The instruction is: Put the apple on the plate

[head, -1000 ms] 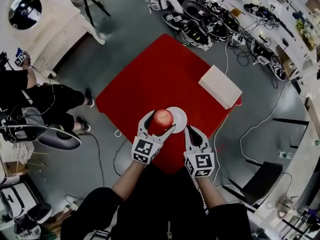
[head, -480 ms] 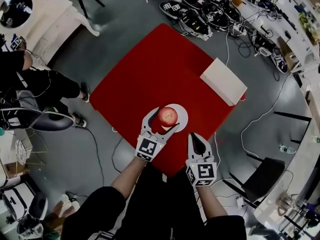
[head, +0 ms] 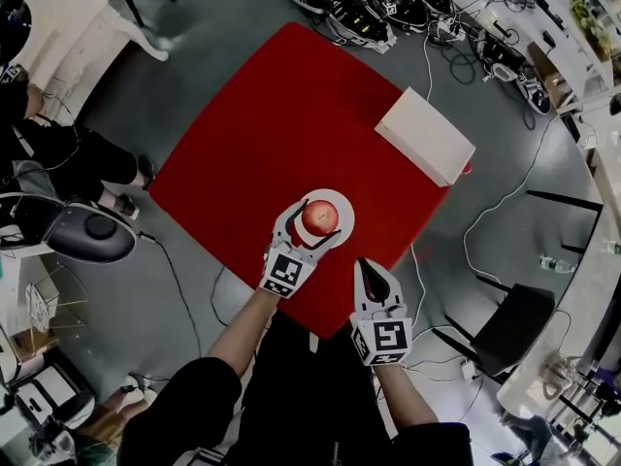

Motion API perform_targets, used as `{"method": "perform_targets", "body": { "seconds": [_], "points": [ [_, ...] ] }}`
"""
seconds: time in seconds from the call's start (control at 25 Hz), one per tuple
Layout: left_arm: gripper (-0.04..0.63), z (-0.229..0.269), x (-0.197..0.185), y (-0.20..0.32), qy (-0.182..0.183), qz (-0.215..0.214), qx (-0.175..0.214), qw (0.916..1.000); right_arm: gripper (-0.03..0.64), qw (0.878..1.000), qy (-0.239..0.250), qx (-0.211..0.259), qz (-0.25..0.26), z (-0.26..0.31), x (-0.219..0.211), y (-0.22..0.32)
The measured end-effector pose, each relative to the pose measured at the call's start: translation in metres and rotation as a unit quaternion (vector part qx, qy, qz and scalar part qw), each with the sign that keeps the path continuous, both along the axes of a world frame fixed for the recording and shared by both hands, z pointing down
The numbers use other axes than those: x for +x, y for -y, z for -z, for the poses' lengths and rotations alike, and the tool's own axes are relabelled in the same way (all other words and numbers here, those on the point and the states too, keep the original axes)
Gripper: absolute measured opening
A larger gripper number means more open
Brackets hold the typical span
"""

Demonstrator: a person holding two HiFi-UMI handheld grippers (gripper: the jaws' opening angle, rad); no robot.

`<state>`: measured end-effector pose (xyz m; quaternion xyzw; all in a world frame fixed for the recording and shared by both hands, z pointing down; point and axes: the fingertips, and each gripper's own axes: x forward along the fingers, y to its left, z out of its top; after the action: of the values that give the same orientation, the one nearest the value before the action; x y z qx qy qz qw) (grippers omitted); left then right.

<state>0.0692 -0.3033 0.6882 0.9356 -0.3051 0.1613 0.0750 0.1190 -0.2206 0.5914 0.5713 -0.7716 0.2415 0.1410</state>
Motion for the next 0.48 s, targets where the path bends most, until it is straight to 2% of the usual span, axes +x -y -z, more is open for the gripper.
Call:
{"method": "perform_targets", "body": {
  "seconds": [0.24,0.48],
  "points": [
    [0.400,-0.039,0.015,0.000,0.037,-0.005,-0.041,0.9985,0.012,1.000,-0.001,-0.012,-0.004,-0.008,0.009,-0.006],
    [0.400,-0.058,0.021,0.002,0.056,-0.010,-0.060,0.9966,0.012,1.000,0.000,-0.021,-0.002,-0.012,0.009,-0.006]
  ]
}}
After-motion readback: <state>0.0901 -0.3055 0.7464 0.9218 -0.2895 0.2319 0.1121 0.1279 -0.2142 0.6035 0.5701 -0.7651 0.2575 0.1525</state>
